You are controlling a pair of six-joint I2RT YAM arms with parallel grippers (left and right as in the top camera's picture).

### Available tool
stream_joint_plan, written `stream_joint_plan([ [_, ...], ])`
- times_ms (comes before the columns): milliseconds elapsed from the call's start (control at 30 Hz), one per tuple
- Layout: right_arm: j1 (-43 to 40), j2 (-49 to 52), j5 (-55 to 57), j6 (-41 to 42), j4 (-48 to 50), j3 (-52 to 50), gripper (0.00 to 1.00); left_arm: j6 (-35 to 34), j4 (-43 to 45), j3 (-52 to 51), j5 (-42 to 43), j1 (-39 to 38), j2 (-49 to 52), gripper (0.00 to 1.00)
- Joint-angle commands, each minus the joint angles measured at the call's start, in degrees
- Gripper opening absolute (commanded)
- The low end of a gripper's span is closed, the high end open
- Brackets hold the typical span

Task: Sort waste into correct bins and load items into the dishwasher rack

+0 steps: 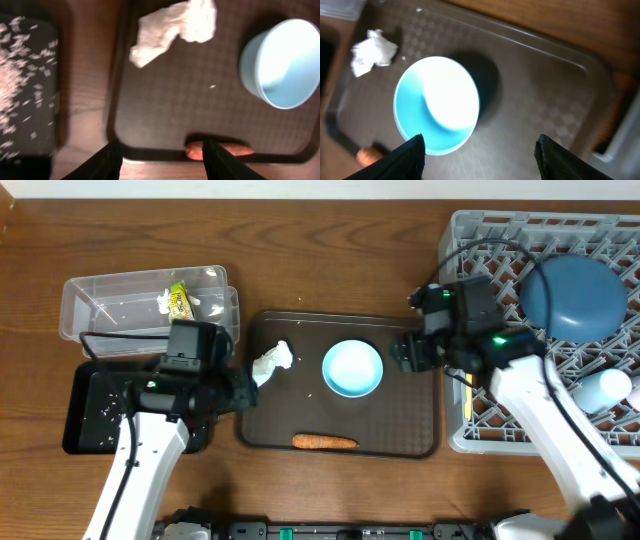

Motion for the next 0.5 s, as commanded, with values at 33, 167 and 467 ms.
stream_joint_plan([
  [33,2.93,7.32,1.7,5.49,2.93,0.57,0.59,-0.09,-0.28,0.46,-1.16,0.68,-0.04,0.55],
  [167,4.33,14.12,1.7,7.85,5.42,0.57,0.53,-0.09,-0.33,0.46,-1.16,0.68,0.35,0.56],
  [467,5.16,19.91,1.7,9.7,6.16,0.7,0.01,-0.09,-0.33,-0.22,-1.18,0.68,0.76,0.58],
])
